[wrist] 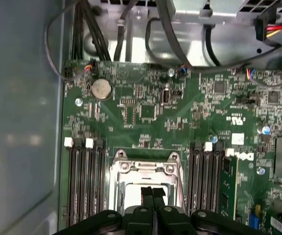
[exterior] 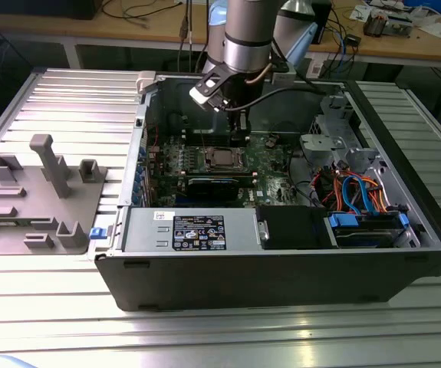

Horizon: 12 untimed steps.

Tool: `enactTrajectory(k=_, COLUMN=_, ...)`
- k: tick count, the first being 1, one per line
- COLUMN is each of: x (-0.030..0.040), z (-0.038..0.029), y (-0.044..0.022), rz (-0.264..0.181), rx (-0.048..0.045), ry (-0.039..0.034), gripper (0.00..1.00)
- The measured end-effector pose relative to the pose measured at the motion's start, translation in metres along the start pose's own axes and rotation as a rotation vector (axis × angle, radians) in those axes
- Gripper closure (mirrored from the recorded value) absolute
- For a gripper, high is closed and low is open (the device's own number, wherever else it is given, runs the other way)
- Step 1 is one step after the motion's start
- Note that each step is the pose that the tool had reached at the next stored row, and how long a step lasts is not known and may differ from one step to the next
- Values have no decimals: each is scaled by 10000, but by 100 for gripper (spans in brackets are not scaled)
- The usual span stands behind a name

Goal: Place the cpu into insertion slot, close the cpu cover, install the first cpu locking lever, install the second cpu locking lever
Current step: 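Close the cpu cover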

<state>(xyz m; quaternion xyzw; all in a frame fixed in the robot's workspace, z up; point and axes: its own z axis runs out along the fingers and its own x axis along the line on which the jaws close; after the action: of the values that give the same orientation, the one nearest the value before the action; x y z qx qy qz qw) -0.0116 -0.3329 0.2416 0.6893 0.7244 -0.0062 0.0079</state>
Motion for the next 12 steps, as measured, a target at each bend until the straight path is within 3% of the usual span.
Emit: enactTrajectory(k=12, x=16, z=157, y=-252, rz=-35, rx=-1, ry=1, gripper=89)
